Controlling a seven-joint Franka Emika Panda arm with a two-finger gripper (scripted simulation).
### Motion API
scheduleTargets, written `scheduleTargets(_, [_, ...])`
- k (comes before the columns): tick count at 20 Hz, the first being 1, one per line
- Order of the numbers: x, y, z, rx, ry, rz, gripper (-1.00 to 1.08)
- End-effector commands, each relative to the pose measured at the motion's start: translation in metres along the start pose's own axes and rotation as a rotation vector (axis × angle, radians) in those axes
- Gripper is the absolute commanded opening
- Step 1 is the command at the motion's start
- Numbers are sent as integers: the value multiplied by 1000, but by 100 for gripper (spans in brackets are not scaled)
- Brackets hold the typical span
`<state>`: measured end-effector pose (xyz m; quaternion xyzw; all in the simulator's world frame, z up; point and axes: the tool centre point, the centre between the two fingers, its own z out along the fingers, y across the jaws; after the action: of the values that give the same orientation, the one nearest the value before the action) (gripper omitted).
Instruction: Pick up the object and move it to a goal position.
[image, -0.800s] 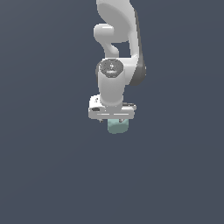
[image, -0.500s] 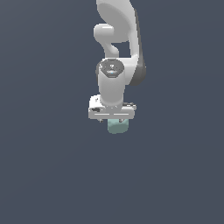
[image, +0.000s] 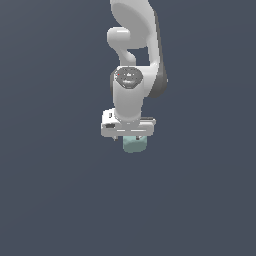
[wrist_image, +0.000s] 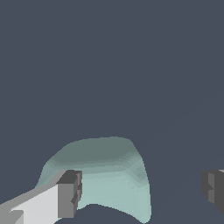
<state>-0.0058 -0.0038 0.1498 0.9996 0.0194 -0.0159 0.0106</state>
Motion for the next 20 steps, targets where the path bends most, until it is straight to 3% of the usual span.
scheduleTargets(1, [0, 0, 0, 0, 0, 10, 100])
scheduleTargets(10, [-3, -4, 1, 1, 2, 115, 100])
scheduleTargets(20, [-8, -10, 3, 4, 5, 341, 100])
